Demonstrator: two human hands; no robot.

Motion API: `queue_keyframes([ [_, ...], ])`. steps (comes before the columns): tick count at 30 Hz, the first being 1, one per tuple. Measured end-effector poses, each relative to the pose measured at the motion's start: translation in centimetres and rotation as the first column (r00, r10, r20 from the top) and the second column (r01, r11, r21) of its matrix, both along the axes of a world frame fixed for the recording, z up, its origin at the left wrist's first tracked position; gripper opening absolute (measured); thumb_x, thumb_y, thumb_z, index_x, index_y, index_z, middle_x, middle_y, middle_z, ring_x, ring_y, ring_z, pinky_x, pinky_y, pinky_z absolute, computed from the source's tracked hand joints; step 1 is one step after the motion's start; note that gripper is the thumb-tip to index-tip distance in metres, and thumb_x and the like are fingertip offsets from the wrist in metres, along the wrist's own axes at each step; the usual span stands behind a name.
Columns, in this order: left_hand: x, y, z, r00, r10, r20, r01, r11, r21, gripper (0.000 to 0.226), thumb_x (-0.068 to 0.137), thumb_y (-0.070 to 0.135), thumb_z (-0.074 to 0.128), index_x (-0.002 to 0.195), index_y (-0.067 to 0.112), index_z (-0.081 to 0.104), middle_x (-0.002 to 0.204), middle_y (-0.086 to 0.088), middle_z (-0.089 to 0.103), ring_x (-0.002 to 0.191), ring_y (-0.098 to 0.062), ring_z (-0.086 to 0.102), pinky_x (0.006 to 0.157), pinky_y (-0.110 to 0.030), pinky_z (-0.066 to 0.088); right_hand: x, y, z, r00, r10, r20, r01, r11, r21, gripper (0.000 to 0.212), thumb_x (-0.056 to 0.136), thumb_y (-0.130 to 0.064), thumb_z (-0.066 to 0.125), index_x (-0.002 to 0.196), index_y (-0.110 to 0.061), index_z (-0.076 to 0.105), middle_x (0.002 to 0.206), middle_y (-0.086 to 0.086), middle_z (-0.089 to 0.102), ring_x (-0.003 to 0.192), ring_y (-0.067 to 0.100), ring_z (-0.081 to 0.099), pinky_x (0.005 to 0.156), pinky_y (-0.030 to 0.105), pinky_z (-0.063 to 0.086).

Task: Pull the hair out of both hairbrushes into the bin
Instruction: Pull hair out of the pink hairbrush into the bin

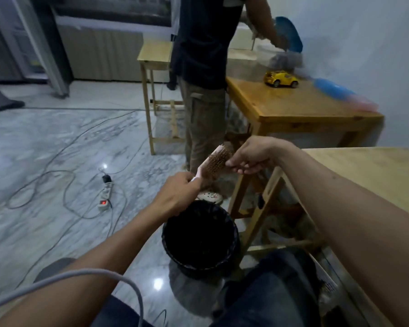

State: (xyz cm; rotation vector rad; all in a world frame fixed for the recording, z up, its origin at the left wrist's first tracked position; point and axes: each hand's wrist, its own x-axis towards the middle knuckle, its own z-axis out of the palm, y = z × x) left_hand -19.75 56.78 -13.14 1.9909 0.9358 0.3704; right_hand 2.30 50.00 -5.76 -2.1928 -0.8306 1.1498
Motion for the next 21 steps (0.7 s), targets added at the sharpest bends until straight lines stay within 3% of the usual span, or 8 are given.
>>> queue_keyframes([
  [3, -1.2, 1.2, -2.6, 0.998, 0.054, -0.035, -0.055, 0.998, -0.015, 0.033, 0.089, 0.028, 0.051, 0.09, -0.002, 0.064, 0.069, -0.01, 0.057, 0.054, -0.025, 0.049, 0.055, -0.037, 0.037, -0.7, 1.2, -3.0, 0.999, -0.004, -0.053, 0.006, 0.999, 0.039, 0.024, 0.09, -0.015, 0.08, 0.103, 0.005, 0.078, 0.072, 0.005, 0.07, 0.059, 0.01, 0.06, 0.063, 0.021, 0.056],
  [6, -2.8, 2.2, -5.7, 0.989, 0.119, -0.091, -0.124, 0.991, -0.05, 0.031, 0.09, 0.029, 0.052, 0.089, 0.001, 0.064, 0.07, -0.01, 0.059, 0.055, -0.026, 0.051, 0.056, -0.038, 0.038, -1.2, 1.7, -6.1, 0.997, -0.038, -0.063, 0.043, 0.995, 0.092, 0.026, 0.089, -0.014, 0.08, 0.105, 0.006, 0.079, 0.071, 0.004, 0.071, 0.057, 0.008, 0.059, 0.06, 0.021, 0.053],
  [10, -5.1, 3.5, -9.4, 0.958, 0.252, -0.14, -0.275, 0.945, -0.178, 0.028, 0.087, 0.029, 0.052, 0.076, 0.003, 0.055, 0.064, -0.01, 0.051, 0.047, -0.024, 0.043, 0.044, -0.029, 0.031, -2.0, 1.5, -9.0, 0.994, -0.099, -0.054, 0.103, 0.991, 0.089, 0.012, 0.089, -0.011, 0.08, 0.087, 0.001, 0.082, 0.07, 0.006, 0.071, 0.05, 0.008, 0.058, 0.045, 0.018, 0.047],
  [13, -6.3, 4.9, -10.7, 0.912, 0.387, -0.137, -0.409, 0.883, -0.23, 0.024, 0.088, 0.025, 0.05, 0.069, 0.012, 0.042, 0.057, -0.01, 0.043, 0.041, -0.021, 0.036, 0.045, -0.03, 0.029, -2.0, 1.4, -10.1, 0.973, -0.228, -0.027, 0.23, 0.967, 0.111, 0.014, 0.091, -0.007, 0.077, 0.078, -0.001, 0.08, 0.066, 0.006, 0.07, 0.048, 0.009, 0.056, 0.04, 0.017, 0.044],
  [17, -7.1, 6.3, -11.3, 0.898, 0.4, -0.184, -0.419, 0.905, -0.077, 0.033, 0.093, 0.038, 0.044, 0.071, 0.013, 0.045, 0.068, -0.011, 0.056, 0.054, -0.028, 0.05, 0.053, -0.035, 0.039, -0.8, 1.2, -10.9, 0.923, -0.368, 0.117, 0.355, 0.928, 0.117, 0.017, 0.093, -0.009, 0.074, 0.079, -0.002, 0.08, 0.063, 0.005, 0.071, 0.046, 0.01, 0.059, 0.045, 0.022, 0.05],
  [19, -6.4, 6.1, -11.3, 0.91, 0.356, -0.213, -0.355, 0.934, 0.044, 0.031, 0.095, 0.039, 0.043, 0.073, 0.019, 0.047, 0.077, -0.009, 0.06, 0.066, -0.03, 0.056, 0.057, -0.034, 0.039, -0.8, 1.1, -11.3, 0.937, -0.306, 0.17, 0.297, 0.952, 0.08, 0.014, 0.094, -0.011, 0.074, 0.09, 0.001, 0.08, 0.07, 0.007, 0.071, 0.055, 0.013, 0.062, 0.059, 0.028, 0.058],
  [21, -5.3, 5.3, -11.1, 0.929, 0.308, -0.204, -0.29, 0.95, 0.115, 0.028, 0.098, 0.037, 0.043, 0.078, 0.019, 0.05, 0.08, -0.008, 0.061, 0.071, -0.028, 0.057, 0.056, -0.035, 0.035, -1.4, 1.1, -11.4, 0.966, -0.142, 0.215, 0.148, 0.989, -0.011, 0.022, 0.096, -0.009, 0.066, 0.113, 0.002, 0.076, 0.084, 0.006, 0.069, 0.068, 0.016, 0.062, 0.066, 0.03, 0.057],
])
